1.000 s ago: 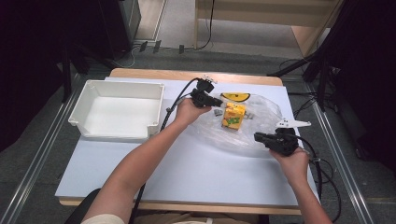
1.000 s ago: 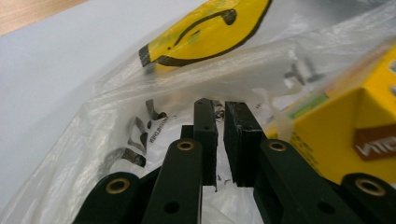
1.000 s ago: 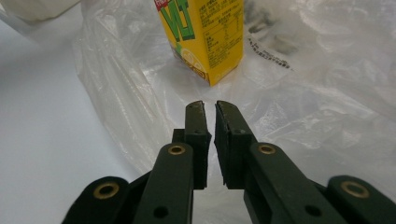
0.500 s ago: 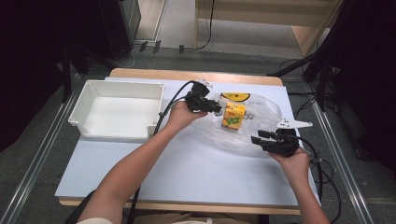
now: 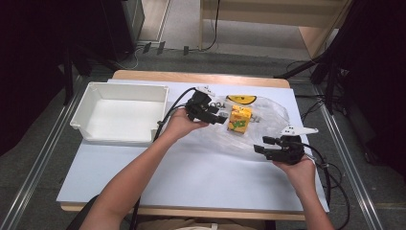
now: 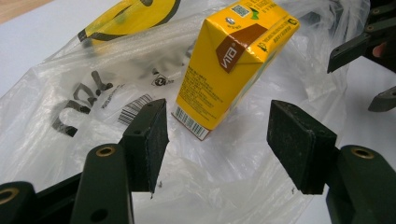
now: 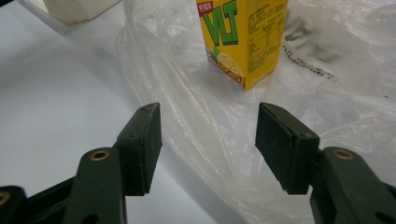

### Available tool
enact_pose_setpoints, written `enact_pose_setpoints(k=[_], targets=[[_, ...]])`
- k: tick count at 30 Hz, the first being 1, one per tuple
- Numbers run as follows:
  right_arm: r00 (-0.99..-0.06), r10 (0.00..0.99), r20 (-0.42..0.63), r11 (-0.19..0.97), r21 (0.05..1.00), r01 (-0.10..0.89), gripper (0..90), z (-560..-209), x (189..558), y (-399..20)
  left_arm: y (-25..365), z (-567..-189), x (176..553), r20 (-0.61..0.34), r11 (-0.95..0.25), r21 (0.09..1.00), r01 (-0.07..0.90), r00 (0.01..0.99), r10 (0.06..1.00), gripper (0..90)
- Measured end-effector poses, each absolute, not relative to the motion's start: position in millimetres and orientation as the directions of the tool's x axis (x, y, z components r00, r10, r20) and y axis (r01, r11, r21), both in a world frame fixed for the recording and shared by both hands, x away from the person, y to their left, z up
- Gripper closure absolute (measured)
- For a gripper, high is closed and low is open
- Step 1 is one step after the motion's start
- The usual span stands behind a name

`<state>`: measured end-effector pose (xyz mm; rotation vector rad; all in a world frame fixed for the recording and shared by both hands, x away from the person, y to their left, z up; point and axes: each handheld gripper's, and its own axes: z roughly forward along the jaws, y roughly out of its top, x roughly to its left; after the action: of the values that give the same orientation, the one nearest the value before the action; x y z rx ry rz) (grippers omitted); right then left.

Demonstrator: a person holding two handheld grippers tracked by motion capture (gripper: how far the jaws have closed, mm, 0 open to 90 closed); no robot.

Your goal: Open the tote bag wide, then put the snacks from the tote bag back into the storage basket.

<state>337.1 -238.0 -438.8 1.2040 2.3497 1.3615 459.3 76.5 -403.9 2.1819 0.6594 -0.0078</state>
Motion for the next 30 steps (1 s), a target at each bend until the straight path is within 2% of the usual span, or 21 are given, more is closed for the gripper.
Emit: enact_pose_setpoints(k=[10, 21, 26, 30], targets=[[-0.647, 0.728, 0.227, 0.254, 0.788, 0.561, 41.5, -435.9, 337.2, -245.1, 75.7, -412.4, 455.7, -0.251, -0.523, 0.717, 0.460, 0.871, 0.422, 37.7], [-0.636, 0.732, 0.246, 0.243, 0.777, 0.580, 39.0, -437.3, 337.8, -246.6, 63.0, -416.1, 457.3, -0.229, -0.536, 0.730, 0.424, 0.891, 0.393, 36.1], [-0.633, 0.734, 0.247, 0.237, 0.780, 0.579, 38.9, -437.1, 338.2, -246.8, 59.2, -416.8, 461.1, -0.228, -0.507, 0.755, 0.416, 0.891, 0.392, 36.0], [-0.632, 0.736, 0.243, 0.237, 0.781, 0.578, 38.9, -437.4, 338.6, -246.5, 52.7, -416.6, 465.1, -0.222, -0.535, 0.736, 0.415, 0.894, 0.389, 35.8]])
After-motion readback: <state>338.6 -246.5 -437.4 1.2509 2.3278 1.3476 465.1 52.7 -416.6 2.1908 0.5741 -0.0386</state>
